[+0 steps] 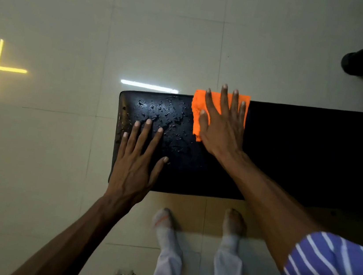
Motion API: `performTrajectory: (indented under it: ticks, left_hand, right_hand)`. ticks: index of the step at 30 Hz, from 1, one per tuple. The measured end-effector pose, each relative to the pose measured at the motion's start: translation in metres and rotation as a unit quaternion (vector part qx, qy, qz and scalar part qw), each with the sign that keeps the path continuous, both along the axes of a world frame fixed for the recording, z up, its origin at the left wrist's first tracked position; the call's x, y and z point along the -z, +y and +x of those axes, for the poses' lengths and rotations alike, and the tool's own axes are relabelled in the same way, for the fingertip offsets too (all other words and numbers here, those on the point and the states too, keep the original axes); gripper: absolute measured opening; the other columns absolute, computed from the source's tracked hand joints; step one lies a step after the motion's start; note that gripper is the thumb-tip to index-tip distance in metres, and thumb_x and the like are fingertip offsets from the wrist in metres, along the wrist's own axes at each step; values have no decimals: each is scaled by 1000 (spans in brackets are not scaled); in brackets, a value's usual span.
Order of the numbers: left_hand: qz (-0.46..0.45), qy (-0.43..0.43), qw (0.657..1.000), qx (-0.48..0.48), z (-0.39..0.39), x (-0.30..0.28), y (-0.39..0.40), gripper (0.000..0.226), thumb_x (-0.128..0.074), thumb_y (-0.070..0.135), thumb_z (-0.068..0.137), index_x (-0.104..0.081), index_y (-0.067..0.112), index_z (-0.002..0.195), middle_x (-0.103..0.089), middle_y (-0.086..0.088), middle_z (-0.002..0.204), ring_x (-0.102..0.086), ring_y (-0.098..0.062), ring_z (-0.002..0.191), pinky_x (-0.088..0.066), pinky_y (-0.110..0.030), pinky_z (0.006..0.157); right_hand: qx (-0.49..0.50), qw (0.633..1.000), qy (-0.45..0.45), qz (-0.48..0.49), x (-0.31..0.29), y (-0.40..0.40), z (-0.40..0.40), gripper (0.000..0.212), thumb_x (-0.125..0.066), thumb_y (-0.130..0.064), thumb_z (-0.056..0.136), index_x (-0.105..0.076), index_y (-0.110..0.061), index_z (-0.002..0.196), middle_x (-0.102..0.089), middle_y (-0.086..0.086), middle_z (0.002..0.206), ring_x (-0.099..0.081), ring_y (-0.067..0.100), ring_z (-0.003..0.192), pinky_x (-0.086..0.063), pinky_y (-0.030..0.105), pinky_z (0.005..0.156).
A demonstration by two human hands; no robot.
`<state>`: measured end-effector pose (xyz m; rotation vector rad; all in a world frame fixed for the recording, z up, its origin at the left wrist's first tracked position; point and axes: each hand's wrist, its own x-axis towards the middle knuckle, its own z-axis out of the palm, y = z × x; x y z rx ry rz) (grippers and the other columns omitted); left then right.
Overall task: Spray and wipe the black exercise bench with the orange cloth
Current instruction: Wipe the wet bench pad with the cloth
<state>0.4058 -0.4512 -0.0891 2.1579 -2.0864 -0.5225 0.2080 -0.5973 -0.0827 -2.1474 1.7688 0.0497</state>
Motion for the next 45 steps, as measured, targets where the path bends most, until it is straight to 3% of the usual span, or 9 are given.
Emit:
performTrajectory:
  ticks: [3, 8, 15, 22, 28, 30, 35, 41, 45]
  left_hand:
    - [0, -1, 1000, -8, 1, 1, 0, 70, -36, 56, 106, -18, 25, 166, -7, -5, 176, 1, -26, 164, -10, -51, 132]
    - [13, 8, 999, -37, 0, -4, 6, 71, -40, 54, 107, -17, 24, 167, -4, -5, 176, 2, -27, 164, -12, -53, 131]
    - [-3, 24, 998, -50, 0, 3, 17, 67, -40, 50, 108, -18, 24, 166, -5, -5, 176, 3, -26, 164, -10, -51, 132]
    - [4, 61, 995, -79, 1, -4, 32, 68, -47, 44, 107, -22, 20, 166, -6, -7, 176, 1, -27, 163, -16, -53, 130]
    - [-15, 55, 996, -67, 8, 4, 38, 69, -46, 47, 107, -24, 18, 165, -9, -7, 176, -3, -27, 164, -19, -51, 130]
    - [-17, 60, 995, -76, 10, 5, 41, 69, -48, 46, 107, -25, 17, 165, -10, -7, 176, -4, -26, 163, -19, -50, 131]
    - [-7, 84, 992, -95, 11, -2, 45, 70, -52, 44, 106, -24, 17, 165, -9, -6, 175, -3, -27, 163, -21, -51, 130]
    - [-2, 102, 989, -105, 9, -4, 44, 69, -51, 42, 106, -25, 17, 165, -9, -4, 175, -1, -25, 163, -16, -48, 132]
    - [-30, 122, 973, -192, 10, -16, 43, 61, -56, 32, 105, -38, 9, 159, -29, -11, 170, -23, -29, 160, -27, -49, 128]
  right_hand:
    - [-54, 998, -1, -11, 1, 13, 31, 61, -32, -41, 111, -18, -31, 169, -3, 11, 180, 1, 38, 166, 1, 54, 134]
    - [-211, 977, 11, -10, -6, 36, -5, 61, -32, -42, 112, -17, -30, 170, -1, 6, 180, 2, 31, 167, -5, 54, 135]
    - [-89, 996, 19, 5, 0, -7, 58, 62, -32, -40, 111, -15, -30, 170, -5, 10, 180, -1, 36, 166, 1, 59, 133]
    - [-272, 962, 12, 10, -8, 21, 41, 62, -33, -39, 113, -12, -29, 170, 2, 6, 180, 4, 28, 167, -3, 53, 135]
    - [-150, 989, 3, 4, 1, -6, 102, 61, -30, -37, 113, -13, -28, 170, -3, 8, 180, 0, 33, 167, 1, 55, 134]
    - [-172, 985, -10, 0, 1, 2, 114, 60, -30, -37, 112, -15, -29, 170, -6, 8, 180, -1, 34, 167, 0, 55, 134]
    - [-344, 939, 21, 11, -8, 11, 60, 61, -29, -40, 113, -11, -30, 170, 3, 4, 180, 6, 28, 167, -2, 52, 135]
    - [-167, 986, -2, 18, -4, 5, 111, 63, -30, -38, 113, -11, -23, 171, -1, 9, 180, 3, 33, 167, 1, 56, 134]
    - [-274, 960, -47, 19, -2, 39, 97, 63, -32, -39, 113, -10, -24, 170, 5, 9, 179, 9, 31, 166, 4, 53, 134]
